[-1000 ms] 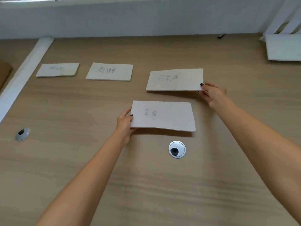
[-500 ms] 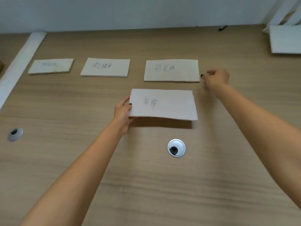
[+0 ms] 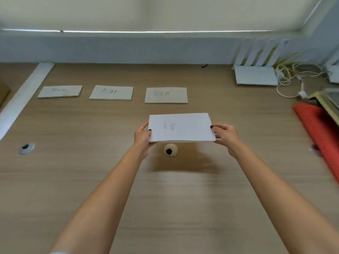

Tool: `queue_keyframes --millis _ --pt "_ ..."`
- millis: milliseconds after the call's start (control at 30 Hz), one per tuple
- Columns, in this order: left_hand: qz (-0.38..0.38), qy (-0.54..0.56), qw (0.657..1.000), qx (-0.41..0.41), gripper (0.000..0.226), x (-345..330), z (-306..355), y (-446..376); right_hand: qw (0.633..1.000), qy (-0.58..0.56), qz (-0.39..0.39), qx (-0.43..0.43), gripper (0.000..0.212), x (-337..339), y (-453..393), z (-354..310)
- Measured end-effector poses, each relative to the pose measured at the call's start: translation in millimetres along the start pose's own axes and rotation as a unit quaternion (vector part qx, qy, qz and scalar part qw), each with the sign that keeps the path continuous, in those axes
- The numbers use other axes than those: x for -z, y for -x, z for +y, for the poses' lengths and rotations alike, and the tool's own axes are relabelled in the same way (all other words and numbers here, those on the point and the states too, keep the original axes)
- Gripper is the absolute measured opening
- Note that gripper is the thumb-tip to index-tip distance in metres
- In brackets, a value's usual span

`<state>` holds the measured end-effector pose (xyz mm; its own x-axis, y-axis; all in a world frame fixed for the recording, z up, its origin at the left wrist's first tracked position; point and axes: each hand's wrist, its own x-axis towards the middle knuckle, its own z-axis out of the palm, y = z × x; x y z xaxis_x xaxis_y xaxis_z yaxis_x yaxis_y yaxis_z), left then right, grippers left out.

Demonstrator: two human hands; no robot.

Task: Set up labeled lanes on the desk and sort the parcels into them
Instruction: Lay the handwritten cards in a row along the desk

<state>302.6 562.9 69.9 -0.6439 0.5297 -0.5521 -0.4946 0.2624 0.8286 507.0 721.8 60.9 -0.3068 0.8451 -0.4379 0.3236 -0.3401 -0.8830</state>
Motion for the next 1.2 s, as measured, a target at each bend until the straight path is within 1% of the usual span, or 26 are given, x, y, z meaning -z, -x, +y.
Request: queue_keyframes --millis 100,267,400,500,567,633,733,833,933,1000,1133,1200 --pt "-0.027 -0.024 0.999 -0.006 0.054 -16.6 -8.9 26.1 1.000 -0.002 0.023 0.019 0.020 34.3 27.9 -1.8" --pt "-0.057 -0.092 0.994 -0.022 0.052 -56.3 -18.8 63.4 0.999 -0.011 0.036 0.026 0.019 99.2 55.9 -0.6" --pt "-0.059 -0.092 0.992 -0.056 0.054 -110.3 -31.4 92.3 0.998 -0.042 0.043 0.020 0.022 154.1 57.4 6.7" --pt "-0.049 -0.096 0.992 -0.065 0.053 -155.5 -57.6 117.9 0.997 -0.056 0.055 -0.002 0.029 191.6 51.7 18.7" --pt "-0.029 -0.105 0.992 -0.060 0.054 -184.1 -74.0 128.7 0.997 -0.050 0.056 -0.009 0.033 218.9 48.0 28.0" --pt "-0.005 -0.115 0.992 -0.059 0.057 -207.6 -83.4 132.1 0.997 -0.054 0.048 -0.015 0.036 244.2 40.3 35.2" --pt "0.005 -0.143 0.988 -0.059 0.055 -237.1 -90.6 133.8 0.998 -0.045 0.034 -0.019 0.040 272.2 23.5 40.5" --pt "0.004 -0.145 0.987 -0.068 0.047 -256.0 -96.0 133.3 0.999 -0.030 0.027 -0.007 0.040 282.2 6.7 43.2" --pt "0.023 -0.123 0.990 -0.072 0.042 -262.1 -99.8 122.7 1.000 -0.015 0.023 0.007 0.042 283.0 -8.5 45.8" --pt "0.029 -0.123 0.989 -0.073 0.042 -264.1 -100.6 112.0 1.000 -0.012 0.013 0.009 0.045 279.9 -21.0 47.9" --pt "0.063 -0.124 0.989 -0.052 0.053 -269.3 -98.6 80.4 1.000 0.007 0.010 0.005 0.050 264.8 -52.1 49.0" --pt "0.078 -0.123 0.989 -0.039 0.052 -271.9 -96.6 59.3 1.000 0.011 0.015 0.004 0.050 253.7 -71.9 48.1"
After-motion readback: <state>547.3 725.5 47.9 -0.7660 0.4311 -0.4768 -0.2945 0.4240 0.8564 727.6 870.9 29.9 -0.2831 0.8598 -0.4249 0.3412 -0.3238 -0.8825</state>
